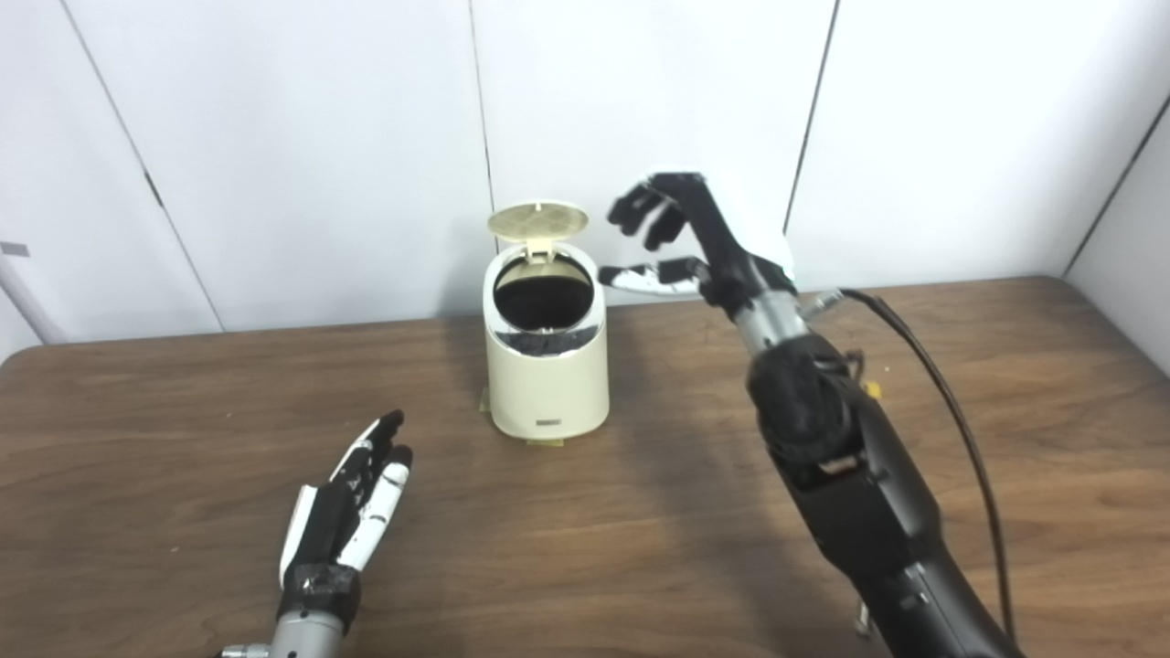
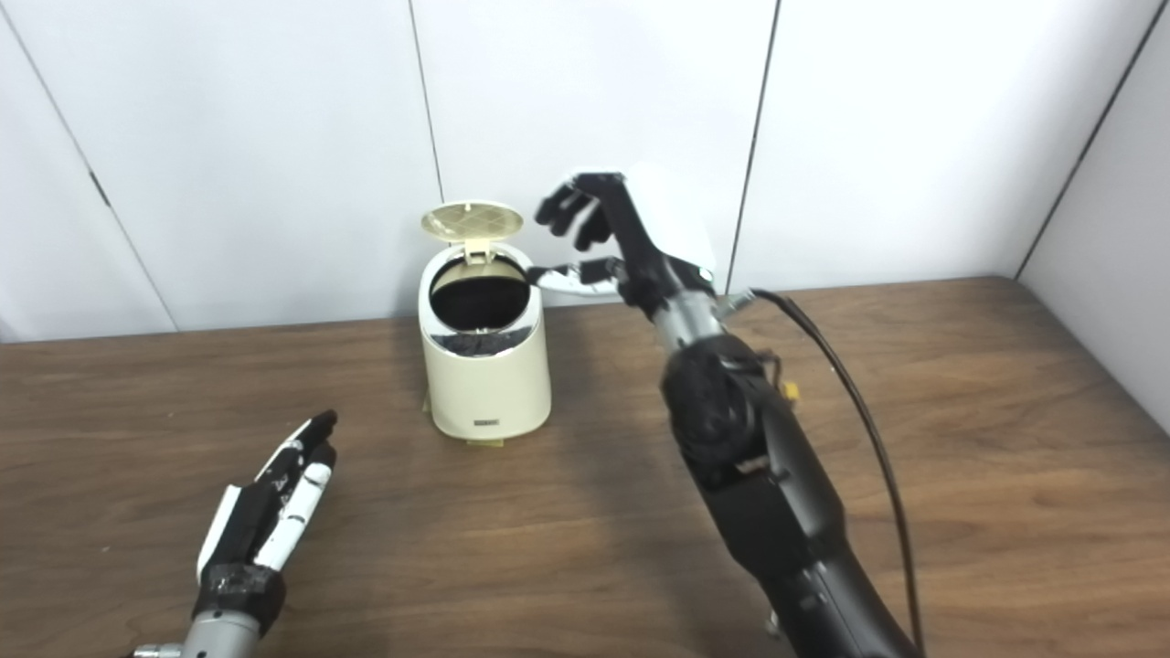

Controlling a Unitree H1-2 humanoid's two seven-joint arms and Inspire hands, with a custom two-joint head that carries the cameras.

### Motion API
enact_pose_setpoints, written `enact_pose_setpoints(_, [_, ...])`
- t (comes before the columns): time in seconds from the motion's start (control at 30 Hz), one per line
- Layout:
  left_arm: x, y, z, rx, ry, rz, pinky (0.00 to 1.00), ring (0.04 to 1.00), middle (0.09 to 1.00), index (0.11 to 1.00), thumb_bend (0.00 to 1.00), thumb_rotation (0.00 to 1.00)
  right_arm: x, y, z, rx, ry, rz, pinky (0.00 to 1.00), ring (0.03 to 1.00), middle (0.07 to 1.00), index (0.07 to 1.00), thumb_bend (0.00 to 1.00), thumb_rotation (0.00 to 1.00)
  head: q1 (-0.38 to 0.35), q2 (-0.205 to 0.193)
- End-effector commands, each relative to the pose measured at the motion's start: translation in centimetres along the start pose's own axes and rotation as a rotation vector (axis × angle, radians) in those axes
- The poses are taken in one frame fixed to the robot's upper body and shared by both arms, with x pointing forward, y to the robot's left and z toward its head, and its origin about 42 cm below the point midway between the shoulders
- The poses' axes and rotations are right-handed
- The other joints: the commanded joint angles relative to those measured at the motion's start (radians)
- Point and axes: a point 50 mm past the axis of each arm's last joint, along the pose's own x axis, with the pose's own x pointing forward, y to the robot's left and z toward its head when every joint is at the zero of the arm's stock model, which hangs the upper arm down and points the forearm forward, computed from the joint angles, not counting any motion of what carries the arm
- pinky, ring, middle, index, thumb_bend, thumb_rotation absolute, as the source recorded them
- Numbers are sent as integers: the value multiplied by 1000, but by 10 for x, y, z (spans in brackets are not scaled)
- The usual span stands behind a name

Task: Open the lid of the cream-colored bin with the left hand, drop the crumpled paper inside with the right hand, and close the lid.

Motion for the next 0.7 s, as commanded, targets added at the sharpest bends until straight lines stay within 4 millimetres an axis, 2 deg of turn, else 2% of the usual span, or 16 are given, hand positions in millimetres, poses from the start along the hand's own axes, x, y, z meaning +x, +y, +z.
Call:
enact_pose_setpoints(0.0, [13,6,22,0,-104,-2,988,976,963,950,465,656,-3,-21,-7,-4,-5,-46,373,394,500,513,502,0,0,2])
enact_pose_setpoints(0.17, [21,18,32,8,-130,6,985,977,964,959,462,669,-33,-25,-31,45,82,-57,347,403,487,512,500,0,16,0])
enact_pose_setpoints(0.27, [31,23,42,15,-155,13,985,975,957,954,459,660,-51,-24,-39,124,147,-49,349,410,478,559,496,0,24,-1])
enact_pose_setpoints(0.33, [37,24,50,40,-172,8,995,971,949,953,452,673,-60,-22,-42,166,197,-27,418,409,481,568,507,0,26,-2])
enact_pose_setpoints(0.37, [41,23,56,57,-181,2,992,964,944,948,457,675,-65,-21,-43,181,226,-8,473,504,564,534,509,76,27,-3])
enact_pose_setpoints(0.4, [45,22,62,70,-190,-5,980,958,939,942,463,679,-70,-19,-45,203,247,7,580,650,698,710,583,337,30,-3])
enact_pose_setpoints(0.47, [53,20,73,100,-209,-16,972,954,938,938,464,686,-78,-13,-50,254,278,19,645,734,783,800,605,505,36,-6])
enact_pose_setpoints(0.53, [61,17,82,133,-228,-27,969,953,938,936,459,694,-86,-7,-54,316,305,5,651,757,824,835,617,597,40,-7])
enact_pose_setpoints(0.67, [77,12,102,204,-267,-57,927,947,942,941,442,731,-104,6,-67,485,344,-35,798,843,884,887,593,726,43,-8])
